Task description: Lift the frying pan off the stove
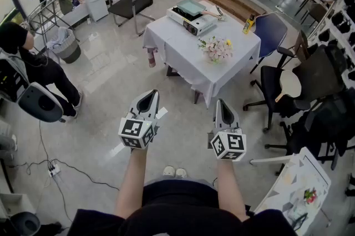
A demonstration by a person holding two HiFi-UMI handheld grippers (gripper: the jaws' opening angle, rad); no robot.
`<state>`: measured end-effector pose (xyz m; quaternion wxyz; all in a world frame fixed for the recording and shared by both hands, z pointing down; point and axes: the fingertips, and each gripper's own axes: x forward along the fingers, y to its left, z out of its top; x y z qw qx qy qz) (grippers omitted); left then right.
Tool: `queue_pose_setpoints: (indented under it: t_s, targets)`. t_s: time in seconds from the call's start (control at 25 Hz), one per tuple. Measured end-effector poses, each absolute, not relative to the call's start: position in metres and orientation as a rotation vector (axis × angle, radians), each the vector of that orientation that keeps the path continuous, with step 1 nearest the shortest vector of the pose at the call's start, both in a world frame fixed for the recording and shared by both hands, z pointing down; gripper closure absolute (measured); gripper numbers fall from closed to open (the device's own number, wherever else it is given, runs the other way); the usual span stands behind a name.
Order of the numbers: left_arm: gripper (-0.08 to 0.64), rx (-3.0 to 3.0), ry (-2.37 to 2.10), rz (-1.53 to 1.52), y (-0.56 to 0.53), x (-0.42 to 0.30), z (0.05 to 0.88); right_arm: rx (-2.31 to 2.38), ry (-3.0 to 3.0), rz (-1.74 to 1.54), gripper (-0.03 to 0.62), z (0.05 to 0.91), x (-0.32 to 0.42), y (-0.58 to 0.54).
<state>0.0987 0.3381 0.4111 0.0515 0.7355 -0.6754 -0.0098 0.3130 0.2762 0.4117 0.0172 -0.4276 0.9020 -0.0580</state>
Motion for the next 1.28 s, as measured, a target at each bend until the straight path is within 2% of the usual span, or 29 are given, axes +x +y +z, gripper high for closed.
queue_pose_setpoints:
  t_s: [1.28]
  targets:
    - [0.541, 2.160, -2.074, -0.010, 0.353, 0.098, 0.425, -1.200, 2.871, -0.252, 0.583, 0.424, 0.301, 0.280]
